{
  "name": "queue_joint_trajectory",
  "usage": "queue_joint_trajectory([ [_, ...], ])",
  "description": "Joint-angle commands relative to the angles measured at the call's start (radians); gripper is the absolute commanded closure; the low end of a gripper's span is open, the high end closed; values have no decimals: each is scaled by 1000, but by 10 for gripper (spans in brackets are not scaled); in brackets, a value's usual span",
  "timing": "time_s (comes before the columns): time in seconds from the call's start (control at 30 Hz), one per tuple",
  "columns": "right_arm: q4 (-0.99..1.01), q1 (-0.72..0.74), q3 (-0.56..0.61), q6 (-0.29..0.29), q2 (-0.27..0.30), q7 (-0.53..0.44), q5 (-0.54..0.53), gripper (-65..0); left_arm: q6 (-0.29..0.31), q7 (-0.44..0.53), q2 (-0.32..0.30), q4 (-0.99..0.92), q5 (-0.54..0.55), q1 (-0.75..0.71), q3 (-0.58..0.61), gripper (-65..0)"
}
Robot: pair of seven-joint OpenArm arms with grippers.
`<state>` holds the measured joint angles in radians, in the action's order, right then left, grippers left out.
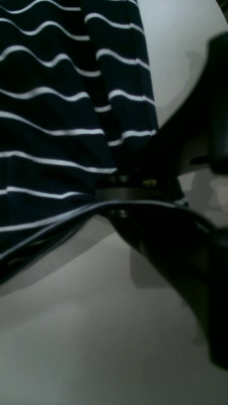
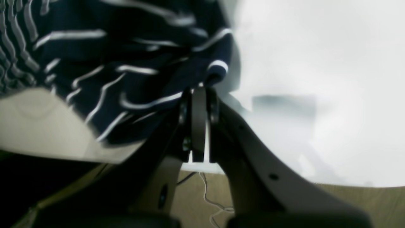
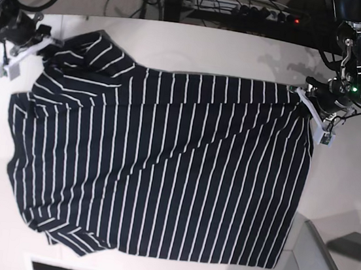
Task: Layout the t-shirt on the table in an organized manner, then fold the t-shirt properly
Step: 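Release the right gripper and regrasp the shirt shoulder corner, then pull the shoulder corner outward with the right gripper to flatten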
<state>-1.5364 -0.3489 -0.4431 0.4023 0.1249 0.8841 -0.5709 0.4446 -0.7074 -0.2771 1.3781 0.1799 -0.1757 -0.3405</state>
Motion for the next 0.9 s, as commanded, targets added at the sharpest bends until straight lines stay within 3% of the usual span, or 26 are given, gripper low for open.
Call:
queue_joint_trajectory([
  [0.0,-25,-11,-6,2,11,8,-7,0,-2,12,-15,14,2,5,-1,0],
  [0.1,-28,-43,-12,2,-9,20,-7,0,-2,12,-15,17,2,5,2,0],
  [0.47,-60,-105,-202,1,-112,96,2,0,-2,12,-15,22,2,-9,2,0],
  [0.73,-62,-103,-227,5,-126,166,-5,-6,-2,12,-15,22,2,-9,2,0],
  [0.87,-134,-108,-228,7,-127,226,-5,-155,-2,12,-15,22,2,-9,2,0],
])
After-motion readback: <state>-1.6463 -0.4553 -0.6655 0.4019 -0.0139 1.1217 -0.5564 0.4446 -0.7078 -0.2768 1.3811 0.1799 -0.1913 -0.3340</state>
